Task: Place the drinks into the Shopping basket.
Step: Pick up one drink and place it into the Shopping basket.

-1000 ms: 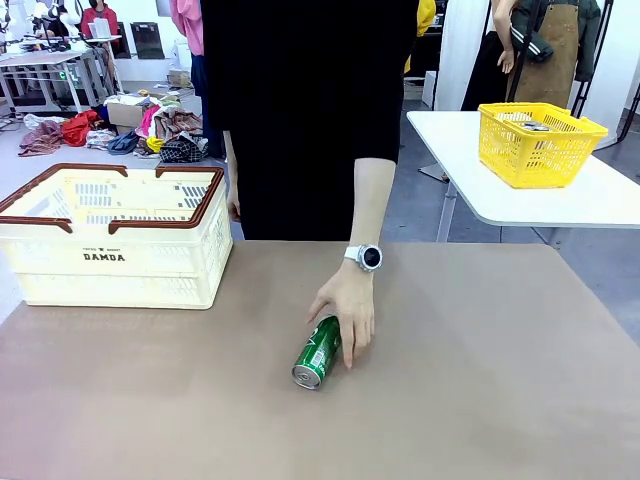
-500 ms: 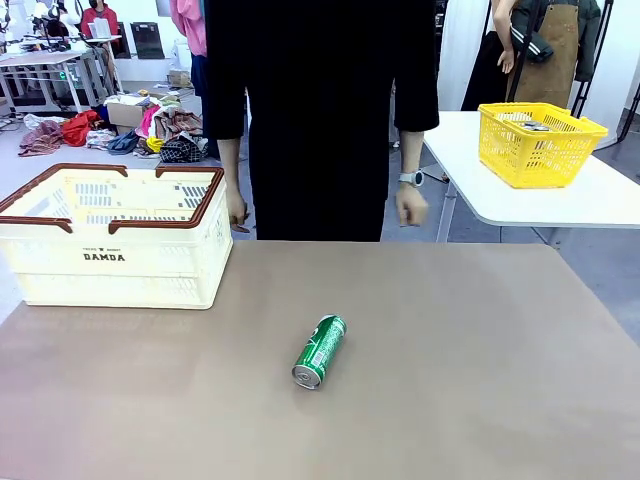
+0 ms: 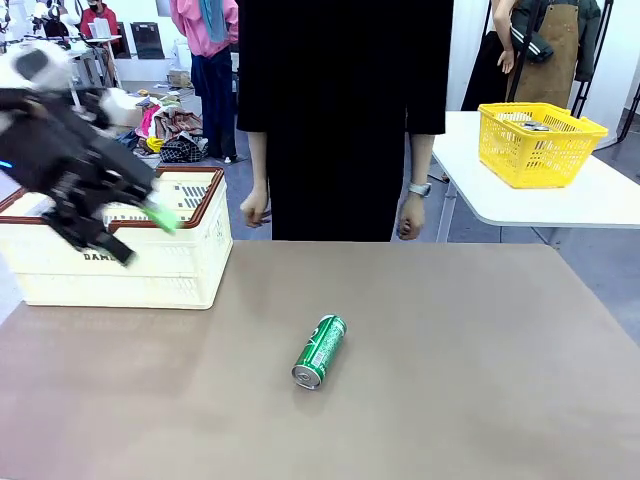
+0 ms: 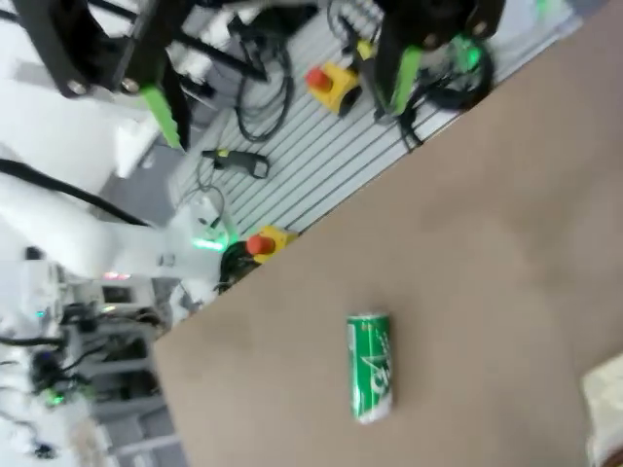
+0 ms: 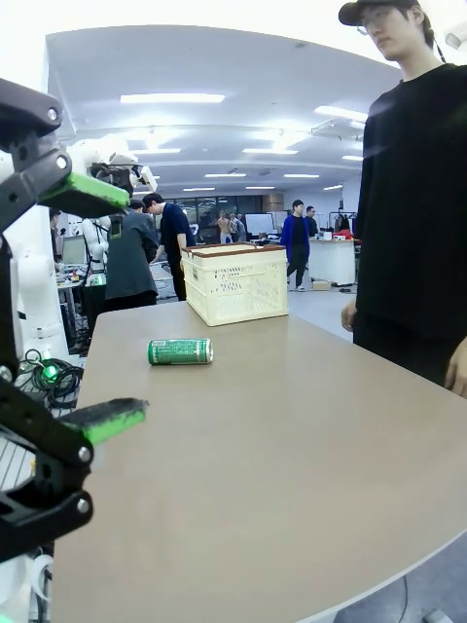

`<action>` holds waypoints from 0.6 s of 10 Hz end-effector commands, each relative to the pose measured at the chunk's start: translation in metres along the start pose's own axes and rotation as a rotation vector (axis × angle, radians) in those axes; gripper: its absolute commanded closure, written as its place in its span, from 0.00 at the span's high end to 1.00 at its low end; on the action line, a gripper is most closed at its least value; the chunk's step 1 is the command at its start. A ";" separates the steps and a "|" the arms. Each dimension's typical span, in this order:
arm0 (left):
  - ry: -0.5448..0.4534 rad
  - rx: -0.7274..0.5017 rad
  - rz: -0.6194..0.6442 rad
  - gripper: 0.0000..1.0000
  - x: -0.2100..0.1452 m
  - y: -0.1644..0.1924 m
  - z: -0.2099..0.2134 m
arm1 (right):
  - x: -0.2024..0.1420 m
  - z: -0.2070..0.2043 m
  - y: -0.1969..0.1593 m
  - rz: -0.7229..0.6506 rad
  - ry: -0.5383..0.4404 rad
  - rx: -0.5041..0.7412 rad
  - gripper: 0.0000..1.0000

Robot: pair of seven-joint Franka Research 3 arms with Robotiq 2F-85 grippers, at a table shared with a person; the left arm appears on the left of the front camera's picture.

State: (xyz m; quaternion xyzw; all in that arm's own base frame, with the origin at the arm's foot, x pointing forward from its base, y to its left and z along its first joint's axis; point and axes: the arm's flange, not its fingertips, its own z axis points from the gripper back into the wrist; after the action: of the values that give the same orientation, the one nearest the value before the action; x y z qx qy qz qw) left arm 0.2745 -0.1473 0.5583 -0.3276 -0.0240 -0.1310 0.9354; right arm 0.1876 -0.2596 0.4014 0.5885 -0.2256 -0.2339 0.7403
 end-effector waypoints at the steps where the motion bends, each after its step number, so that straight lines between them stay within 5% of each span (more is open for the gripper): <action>1: -0.120 0.060 -0.006 1.00 -0.002 -0.009 -0.047 | 0.000 0.001 0.003 0.010 -0.008 0.017 1.00; 2: -0.185 0.055 -0.006 1.00 0.000 -0.012 -0.066 | 0.000 0.001 0.003 0.010 -0.008 0.017 1.00; 6: -0.094 0.066 -0.020 1.00 -0.001 -0.021 -0.053 | 0.000 0.001 0.003 0.010 -0.008 0.017 1.00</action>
State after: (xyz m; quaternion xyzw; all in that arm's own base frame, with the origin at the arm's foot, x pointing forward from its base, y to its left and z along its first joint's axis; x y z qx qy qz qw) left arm 0.2684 -0.1975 0.5235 -0.3020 -0.0866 -0.1267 0.9409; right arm 0.1873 -0.2596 0.4015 0.5888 -0.2255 -0.2339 0.7401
